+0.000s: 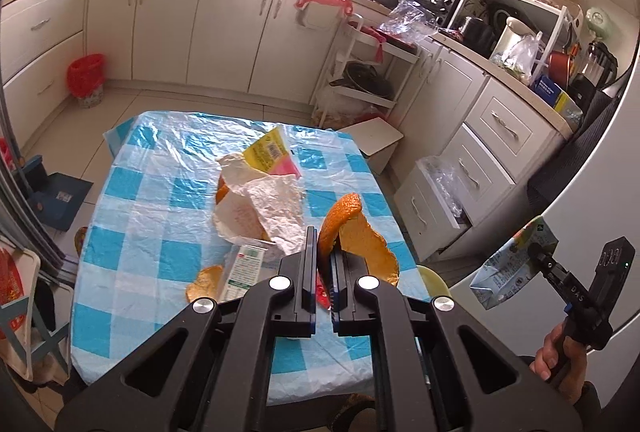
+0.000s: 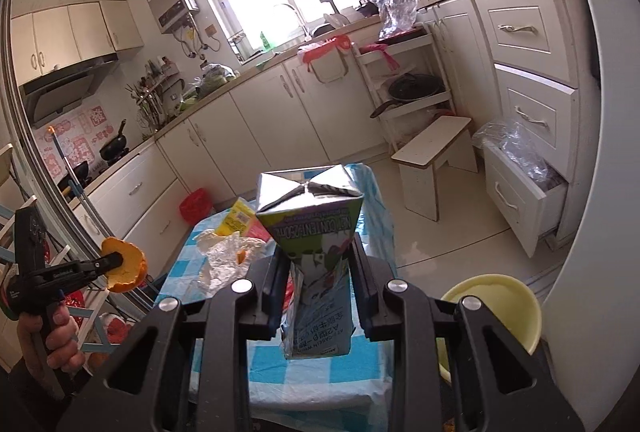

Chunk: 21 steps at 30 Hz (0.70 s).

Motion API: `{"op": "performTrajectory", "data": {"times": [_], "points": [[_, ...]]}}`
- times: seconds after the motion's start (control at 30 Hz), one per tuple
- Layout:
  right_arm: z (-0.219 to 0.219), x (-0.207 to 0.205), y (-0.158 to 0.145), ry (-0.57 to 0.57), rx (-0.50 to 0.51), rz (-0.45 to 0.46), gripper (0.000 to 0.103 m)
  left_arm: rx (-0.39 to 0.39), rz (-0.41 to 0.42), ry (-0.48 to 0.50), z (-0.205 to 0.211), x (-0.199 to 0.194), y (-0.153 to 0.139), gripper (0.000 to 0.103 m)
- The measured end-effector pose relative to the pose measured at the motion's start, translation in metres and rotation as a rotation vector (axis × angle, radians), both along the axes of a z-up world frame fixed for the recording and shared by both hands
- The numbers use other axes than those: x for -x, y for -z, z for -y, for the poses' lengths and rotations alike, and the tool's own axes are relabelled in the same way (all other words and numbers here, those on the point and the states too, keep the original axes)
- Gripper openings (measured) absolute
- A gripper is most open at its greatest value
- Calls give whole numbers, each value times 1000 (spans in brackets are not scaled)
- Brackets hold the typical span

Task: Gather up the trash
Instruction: 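Carry the peel and carton to the yellow bucket and release both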

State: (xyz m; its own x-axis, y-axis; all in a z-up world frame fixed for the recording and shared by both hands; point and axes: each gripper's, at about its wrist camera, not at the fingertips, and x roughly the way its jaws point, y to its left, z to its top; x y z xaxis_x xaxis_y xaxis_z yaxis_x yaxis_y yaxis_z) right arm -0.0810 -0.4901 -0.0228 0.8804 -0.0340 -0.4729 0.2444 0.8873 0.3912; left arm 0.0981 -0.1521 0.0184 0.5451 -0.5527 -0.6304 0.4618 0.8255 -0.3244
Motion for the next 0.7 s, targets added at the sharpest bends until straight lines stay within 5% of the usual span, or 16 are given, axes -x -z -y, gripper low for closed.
{"op": "performTrajectory", "data": {"times": [0.17,0.5,0.6,0.7], "points": [[32,-5,17,59,40,-121,30,-11,-3,67,39,8,3,5],[89,-49,98,132,30,-447,30,-51,-42,193,133,25,26,5],[107,-52,108,176,-10,-477,43,-68,-64,213,161,26,38,5],[114,-41,95,207,-29,-403,50,-94,-86,242,191,30,55,5]]}}
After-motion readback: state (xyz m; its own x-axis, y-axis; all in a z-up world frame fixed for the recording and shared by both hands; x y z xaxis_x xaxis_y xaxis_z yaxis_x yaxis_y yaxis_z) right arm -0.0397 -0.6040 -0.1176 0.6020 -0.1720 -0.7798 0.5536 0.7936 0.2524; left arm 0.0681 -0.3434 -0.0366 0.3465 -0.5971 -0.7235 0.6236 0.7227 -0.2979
